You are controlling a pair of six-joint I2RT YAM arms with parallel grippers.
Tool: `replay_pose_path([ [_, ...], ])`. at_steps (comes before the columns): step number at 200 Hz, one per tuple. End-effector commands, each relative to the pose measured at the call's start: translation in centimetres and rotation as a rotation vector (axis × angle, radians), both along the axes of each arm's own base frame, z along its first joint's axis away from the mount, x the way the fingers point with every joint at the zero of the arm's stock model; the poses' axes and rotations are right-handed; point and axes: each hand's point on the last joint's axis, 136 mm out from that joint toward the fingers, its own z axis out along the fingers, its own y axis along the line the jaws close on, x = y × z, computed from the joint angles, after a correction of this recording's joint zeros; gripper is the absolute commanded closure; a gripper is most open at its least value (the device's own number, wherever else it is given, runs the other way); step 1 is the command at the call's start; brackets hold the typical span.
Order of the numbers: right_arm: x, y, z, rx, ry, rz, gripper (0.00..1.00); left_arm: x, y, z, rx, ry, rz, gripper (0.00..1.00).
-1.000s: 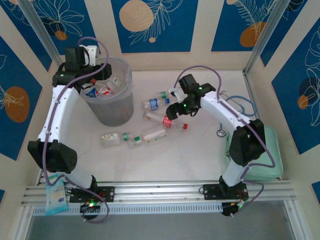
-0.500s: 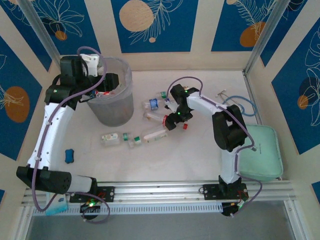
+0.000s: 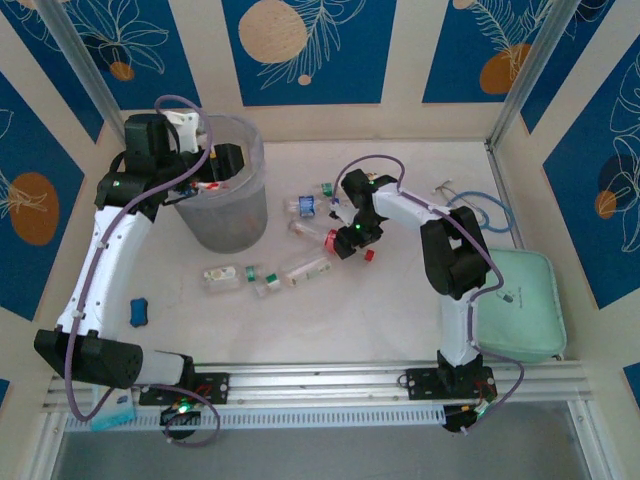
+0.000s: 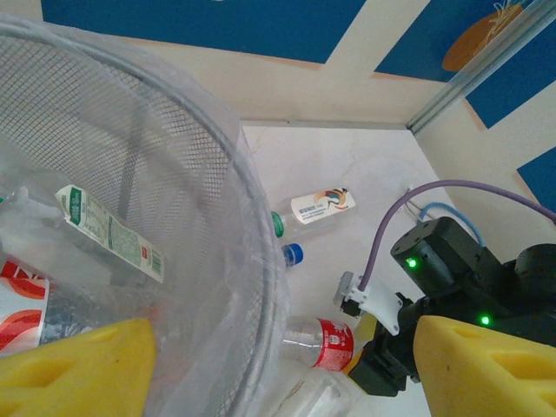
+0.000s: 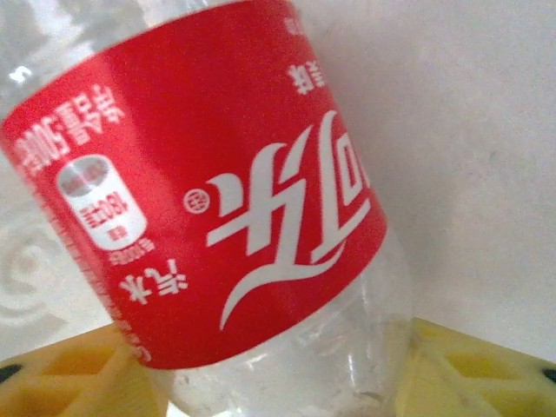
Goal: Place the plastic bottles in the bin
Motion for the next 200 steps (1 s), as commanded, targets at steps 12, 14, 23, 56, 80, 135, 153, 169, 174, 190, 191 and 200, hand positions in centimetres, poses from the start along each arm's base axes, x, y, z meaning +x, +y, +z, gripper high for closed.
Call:
replay_pose_path([
  [12,-1.2,0.0,4.8,0.061,-0.025,0.004,0.51,-0.8,-1.3,1.7,-0.061,-0.03,-0.022,0.22],
  [14,-1.3,0.0,5.2,0.066,-0.03,0.004,0.51,-0.8,-1.4,1.7,-0.065,-0.029,-0.023,0.22],
  [23,-1.6,0.2,6.1,0.091,-0.041,0.001,0.56,-0.8,-1.7,1.8,-0.081,-0.026,-0.03,0.22],
  [56,-3.1,0.7,9.7,0.177,-0.052,-0.027,0.63,-1.0,-3.3,2.1,-0.12,-0.026,-0.062,0.19],
  [80,-3.3,1.1,13.4,0.253,-0.107,-0.065,0.64,-1.3,-5.1,3.1,-0.153,-0.056,-0.116,0.18],
  [135,-2.7,3.2,21.9,0.551,-0.307,-0.144,0.64,-0.6,-6.5,5.5,-0.295,-0.093,-0.138,0.08],
  [153,-2.7,3.8,23.9,0.632,-0.352,-0.156,0.67,-0.1,-6.5,5.1,-0.31,-0.08,-0.126,0.05],
  [169,-3.2,4.3,25.4,0.659,-0.384,-0.138,0.73,0.2,-6.8,4.9,-0.335,-0.068,-0.116,0.03],
  [174,-3.4,4.5,25.7,0.664,-0.393,-0.131,0.74,0.2,-6.9,4.8,-0.331,-0.069,-0.109,0.03],
  [190,-3.8,5.1,26.6,0.688,-0.408,-0.098,0.75,-0.1,-7.6,4.8,-0.3,-0.093,-0.115,0.02],
  [191,-3.8,5.1,26.6,0.689,-0.408,-0.096,0.75,-0.2,-7.6,4.8,-0.299,-0.094,-0.115,0.02],
  [200,-4.1,5.5,27.0,0.701,-0.407,-0.08,0.75,-0.3,-8.1,4.8,-0.297,-0.1,-0.12,0.01],
])
